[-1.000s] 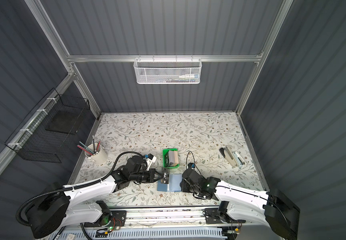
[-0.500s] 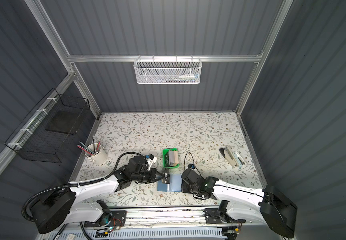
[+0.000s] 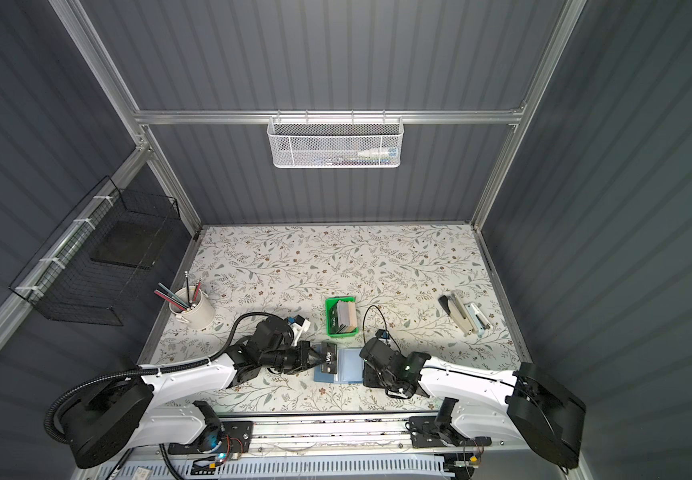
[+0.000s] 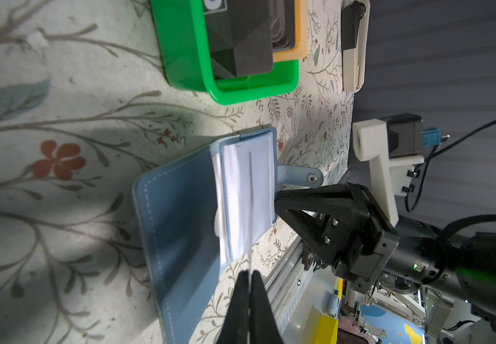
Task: Put the credit cards into the card holder
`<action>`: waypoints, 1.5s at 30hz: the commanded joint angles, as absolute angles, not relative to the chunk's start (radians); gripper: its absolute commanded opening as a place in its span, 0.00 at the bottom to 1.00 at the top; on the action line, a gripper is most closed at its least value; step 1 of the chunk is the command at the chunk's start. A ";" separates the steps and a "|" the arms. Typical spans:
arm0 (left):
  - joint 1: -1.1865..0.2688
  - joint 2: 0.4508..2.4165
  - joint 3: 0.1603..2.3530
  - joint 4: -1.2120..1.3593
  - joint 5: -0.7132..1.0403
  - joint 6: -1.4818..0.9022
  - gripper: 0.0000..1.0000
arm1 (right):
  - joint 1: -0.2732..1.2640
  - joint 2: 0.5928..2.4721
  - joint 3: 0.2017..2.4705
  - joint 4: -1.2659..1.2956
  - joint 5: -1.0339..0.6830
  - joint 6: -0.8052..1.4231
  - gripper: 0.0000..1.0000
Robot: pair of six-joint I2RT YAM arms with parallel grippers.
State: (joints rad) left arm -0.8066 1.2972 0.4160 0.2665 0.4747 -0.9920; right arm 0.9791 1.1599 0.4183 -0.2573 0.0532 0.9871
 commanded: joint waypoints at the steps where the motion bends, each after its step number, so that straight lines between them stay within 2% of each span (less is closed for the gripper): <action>1: -0.812 1.304 0.411 0.280 0.490 -1.008 0.00 | 0.983 1.180 0.421 -0.285 0.074 0.983 0.19; 31: -0.813 1.404 0.364 0.483 0.508 -1.107 0.00 | 0.988 1.192 0.419 -0.278 0.101 0.989 0.16; 45: -0.815 1.444 0.373 0.476 0.486 -1.118 0.00 | 0.989 1.183 0.414 -0.284 0.104 0.990 0.16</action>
